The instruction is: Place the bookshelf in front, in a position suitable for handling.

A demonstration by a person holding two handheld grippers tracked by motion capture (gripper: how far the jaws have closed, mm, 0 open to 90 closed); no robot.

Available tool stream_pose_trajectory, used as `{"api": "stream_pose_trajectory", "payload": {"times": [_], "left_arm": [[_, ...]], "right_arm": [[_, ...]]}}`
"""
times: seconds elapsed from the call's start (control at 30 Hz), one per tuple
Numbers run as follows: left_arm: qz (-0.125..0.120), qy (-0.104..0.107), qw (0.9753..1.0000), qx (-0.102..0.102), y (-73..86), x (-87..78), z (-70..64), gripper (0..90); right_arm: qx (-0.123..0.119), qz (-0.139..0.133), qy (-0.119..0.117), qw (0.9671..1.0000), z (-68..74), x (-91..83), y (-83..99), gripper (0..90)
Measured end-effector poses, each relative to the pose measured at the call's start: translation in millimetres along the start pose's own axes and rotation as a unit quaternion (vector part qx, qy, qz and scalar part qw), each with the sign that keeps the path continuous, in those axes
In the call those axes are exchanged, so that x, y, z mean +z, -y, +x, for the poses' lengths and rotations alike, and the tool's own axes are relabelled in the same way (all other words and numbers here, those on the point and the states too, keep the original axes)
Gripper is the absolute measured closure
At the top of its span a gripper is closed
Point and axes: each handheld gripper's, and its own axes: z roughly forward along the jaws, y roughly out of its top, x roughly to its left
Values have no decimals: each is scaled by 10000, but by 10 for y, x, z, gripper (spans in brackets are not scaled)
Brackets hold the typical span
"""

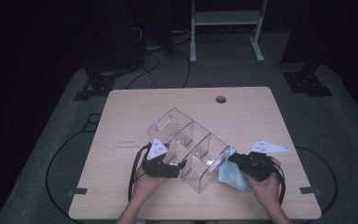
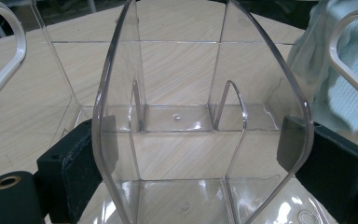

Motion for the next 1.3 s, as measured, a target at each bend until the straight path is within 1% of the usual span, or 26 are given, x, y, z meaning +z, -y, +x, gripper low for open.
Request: {"api": "stream_pose_trajectory", "payload": {"times": [0.03,0.1,0.13,0.23,0.3,0.4,0.47,0.53,0.6,0.63,0.67,0.7,0.73,0.77,0.8,0.87,0.9,1.0,1.03,1.1,1.17,1.2,1.23,1.27,1.3], "left_arm": [[0,0,10000,0,0,0,0,88],[-6,-11,10000,2,0,3,-2,88],[-3,-28,10000,-2,-1,5,-6,88],[-4,-33,10000,-3,-1,5,-8,88],[-5,-37,10000,-3,-1,6,-9,88],[-2,-31,10000,-3,-2,6,-7,88],[-1,-27,10000,-1,-1,4,-5,88],[-2,-28,10000,-1,0,4,-5,87],[-7,-28,10000,-1,-1,6,-7,88],[-5,-30,10000,-5,-1,7,-7,88],[-5,-30,10000,-5,-1,7,-7,88],[-5,-28,10000,-4,-1,7,-7,88],[2,-29,10000,-3,-2,6,-7,88],[5,-35,10000,-4,-3,6,-7,88],[12,-42,10000,-7,-4,4,-6,88],[10,-45,10000,-19,-2,1,2,87],[3,-45,10000,-35,0,1,1,87],[15,-50,10000,-24,-4,1,2,87],[14,-46,10000,-36,-2,0,3,87],[11,-51,10000,-33,-2,2,1,88],[17,-59,10000,-28,-6,3,-1,87],[21,-58,10000,-25,-6,2,0,87],[24,-57,10000,-22,-5,2,1,87],[24,-63,10000,-22,-5,2,1,87],[17,-69,10000,-28,-6,1,0,87]], "right_arm": [[0,0,0,10000,0,0,0,849],[-53,-104,12,9999,4,-42,-64,849],[-49,-92,24,9999,-5,-38,-79,849],[14,-93,-28,10000,-32,-21,-53,849],[18,29,-1,10000,-53,21,-6,849],[152,265,-36,9995,-114,107,96,848],[171,234,-32,9996,-107,95,88,848],[77,167,-6,9998,-74,68,53,848],[28,174,11,9998,-58,74,53,848],[85,266,-26,9996,-72,116,108,848],[85,266,-26,9996,-72,116,108,848],[57,420,14,9991,-81,185,191,848],[48,514,40,9987,-81,225,234,848],[48,514,40,9987,-81,225,234,848],[48,601,50,9982,-84,264,276,848],[125,735,-4,9972,-110,335,341,848],[243,893,-38,9957,-150,395,393,848],[301,957,-31,9949,-180,426,424,848],[251,953,-6,9951,-174,425,415,848],[238,969,8,9950,-169,426,414,848],[303,981,-13,9947,-179,431,425,848],[339,1071,-7,9937,-182,463,460,848],[339,1071,-7,9937,-182,463,460,848],[327,1150,-2,9928,-184,496,487,848],[393,1187,-37,9921,-188,518,506,848]]}}
